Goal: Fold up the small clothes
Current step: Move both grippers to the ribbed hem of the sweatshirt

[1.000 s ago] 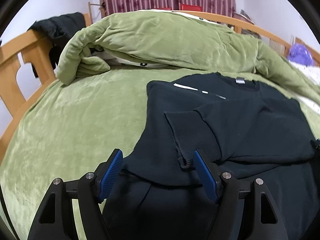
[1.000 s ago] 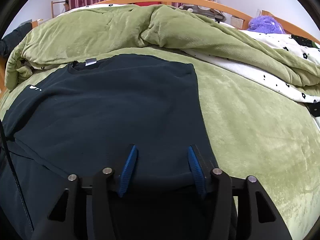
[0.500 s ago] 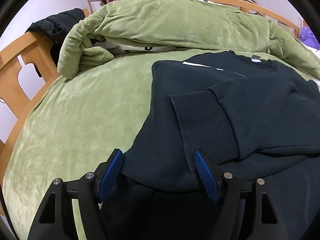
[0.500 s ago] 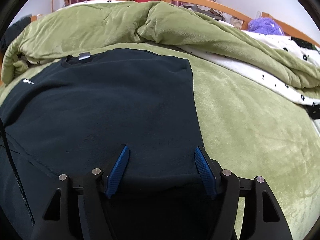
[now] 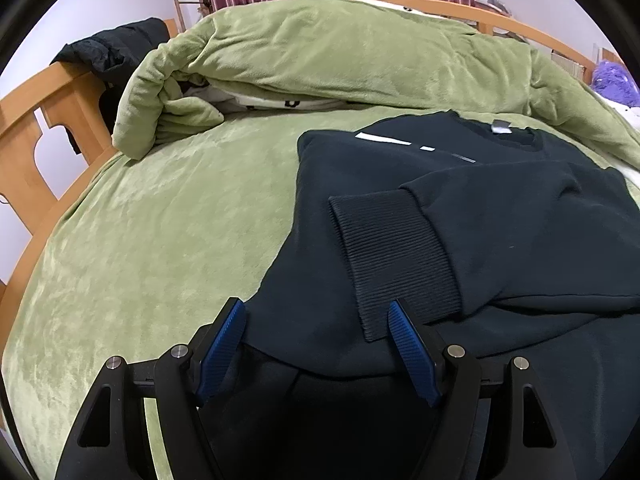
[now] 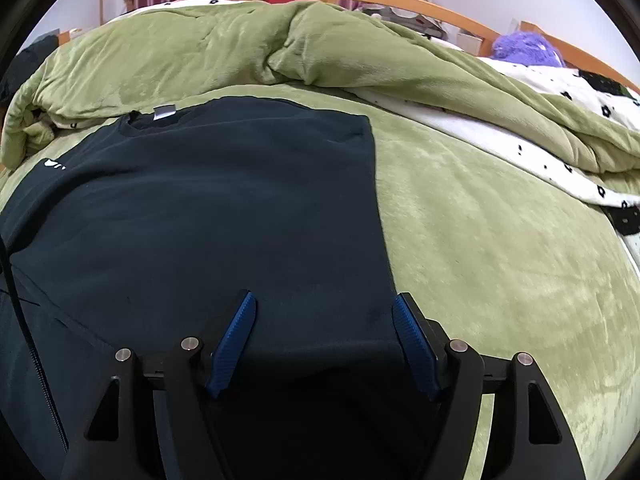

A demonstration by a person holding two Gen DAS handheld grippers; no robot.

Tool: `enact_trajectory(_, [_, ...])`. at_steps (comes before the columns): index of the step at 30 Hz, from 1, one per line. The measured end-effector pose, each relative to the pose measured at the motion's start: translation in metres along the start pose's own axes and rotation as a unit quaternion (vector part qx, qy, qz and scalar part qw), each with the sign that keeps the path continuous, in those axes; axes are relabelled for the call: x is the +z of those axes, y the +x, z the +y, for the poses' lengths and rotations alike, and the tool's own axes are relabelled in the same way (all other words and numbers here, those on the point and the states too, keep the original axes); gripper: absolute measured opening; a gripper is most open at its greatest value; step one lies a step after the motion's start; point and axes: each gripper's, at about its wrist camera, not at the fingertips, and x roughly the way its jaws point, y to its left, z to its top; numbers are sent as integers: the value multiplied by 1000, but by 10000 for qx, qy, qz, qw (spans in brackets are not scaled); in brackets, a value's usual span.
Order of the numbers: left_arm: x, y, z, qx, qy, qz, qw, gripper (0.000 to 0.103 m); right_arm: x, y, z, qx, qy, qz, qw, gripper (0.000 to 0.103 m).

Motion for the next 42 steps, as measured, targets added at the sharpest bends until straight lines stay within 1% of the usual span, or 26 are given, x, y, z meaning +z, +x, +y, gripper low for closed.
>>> enact_trajectory(7, [0, -24, -6, -115, 128, -301, 9994, 73, -2, -19, 3, -342, -133, -51, 9993, 70])
enact_trajectory(9, [1, -32, -6, -179, 111, -351, 9992, 73, -2, -32, 4, -397, -79, -161, 9991, 70])
enact_trajectory(11, [1, -39, -5, -244, 66, -386, 9989, 73, -1, -42, 5, -364, 34, -259, 9990, 70])
enact_trajectory(13, [1, -49, -3, -335, 28, -446, 9984, 73, 2, -57, 6, -165, 192, -340, 9991, 70])
enact_trajectory(16, [-2, -66, -3, -390, 84, -576, 9975, 73, 1, -74, 10, -62, 265, -363, 9990, 69])
enact_trajectory(20, [-10, -93, -2, -483, 242, -773, 9955, 73, -16, -105, 9, 58, 445, -490, 9978, 67])
enact_trajectory(21, [-13, -100, -1, -461, 280, -825, 9951, 72, -22, -113, 8, 110, 500, -497, 9974, 67])
enact_trajectory(23, [-20, -115, 2, -565, 356, -879, 9939, 72, -31, -124, 7, 167, 523, -454, 9975, 67])
enact_trajectory(25, [-29, -130, 6, -683, 365, -945, 9925, 72, -42, -135, 4, 144, 523, -406, 9977, 67])
enact_trajectory(27, [-38, -143, 11, -706, 368, -1027, 9915, 72, -55, -146, 0, 174, 556, -327, 9978, 66])
enact_trajectory(28, [-43, -150, 14, -724, 378, -1064, 9910, 71, -62, -153, -3, 193, 578, -299, 9977, 62])
enact_trajectory(30, [-52, -161, 18, -774, 402, -1075, 9904, 72, -76, -166, -11, 196, 615, -292, 9975, 59])
enact_trajectory(34, [-77, -183, 29, -890, 284, -1144, 9890, 71, -103, -192, -26, 232, 778, -333, 9961, 58])
enact_trajectory(37, [-101, -189, 36, -983, 155, -1098, 9890, 71, -120, -205, -38, 253, 893, -332, 9951, 57])
enact_trajectory(40, [-123, -189, 45, -973, 15, -843, 9917, 71, -143, -212, -49, 230, 936, -243, 9950, 54])
enact_trajectory(42, [-133, -193, 49, -961, 2, -783, 9923, 71, -153, -212, -52, 240, 945, -150, 9951, 53])
